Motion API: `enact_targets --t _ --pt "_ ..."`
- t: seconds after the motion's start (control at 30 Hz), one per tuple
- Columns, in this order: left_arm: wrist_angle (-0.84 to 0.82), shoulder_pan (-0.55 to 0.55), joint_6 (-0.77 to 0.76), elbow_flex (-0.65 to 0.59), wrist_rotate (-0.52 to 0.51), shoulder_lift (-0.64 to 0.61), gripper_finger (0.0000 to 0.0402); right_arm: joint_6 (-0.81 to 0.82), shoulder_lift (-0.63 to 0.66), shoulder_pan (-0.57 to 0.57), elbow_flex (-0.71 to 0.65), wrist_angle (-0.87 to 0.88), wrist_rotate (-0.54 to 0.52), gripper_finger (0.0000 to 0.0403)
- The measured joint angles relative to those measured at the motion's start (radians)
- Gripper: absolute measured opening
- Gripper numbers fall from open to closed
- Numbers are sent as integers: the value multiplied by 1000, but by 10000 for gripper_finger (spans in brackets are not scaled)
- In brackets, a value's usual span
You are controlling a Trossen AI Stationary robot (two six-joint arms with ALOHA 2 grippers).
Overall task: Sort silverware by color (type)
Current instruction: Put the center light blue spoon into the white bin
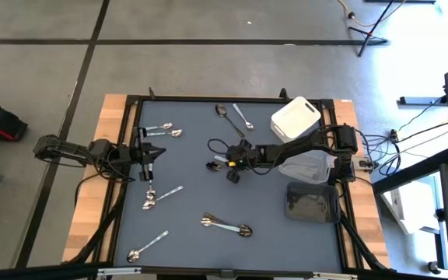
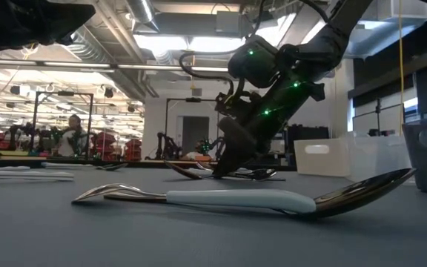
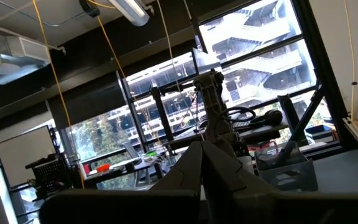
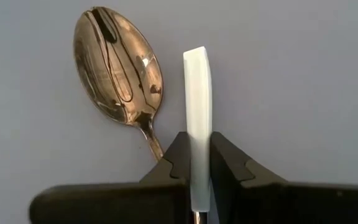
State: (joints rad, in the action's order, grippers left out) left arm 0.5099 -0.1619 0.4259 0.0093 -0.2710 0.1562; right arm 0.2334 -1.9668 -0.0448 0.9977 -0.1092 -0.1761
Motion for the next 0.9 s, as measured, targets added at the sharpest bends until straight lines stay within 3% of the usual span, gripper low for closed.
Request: enact_targets --t 0.2,0.5,0.9 --pt "-1 0 0 0 0 0 2 -38 74 6 -8 47 -9 8" --pt "-1 0 0 0 2 0 2 -90 292 6 -5 201 -80 11" --pt "-2 0 0 0 -1 0 2 -113 584 5 -22 469 -327 13"
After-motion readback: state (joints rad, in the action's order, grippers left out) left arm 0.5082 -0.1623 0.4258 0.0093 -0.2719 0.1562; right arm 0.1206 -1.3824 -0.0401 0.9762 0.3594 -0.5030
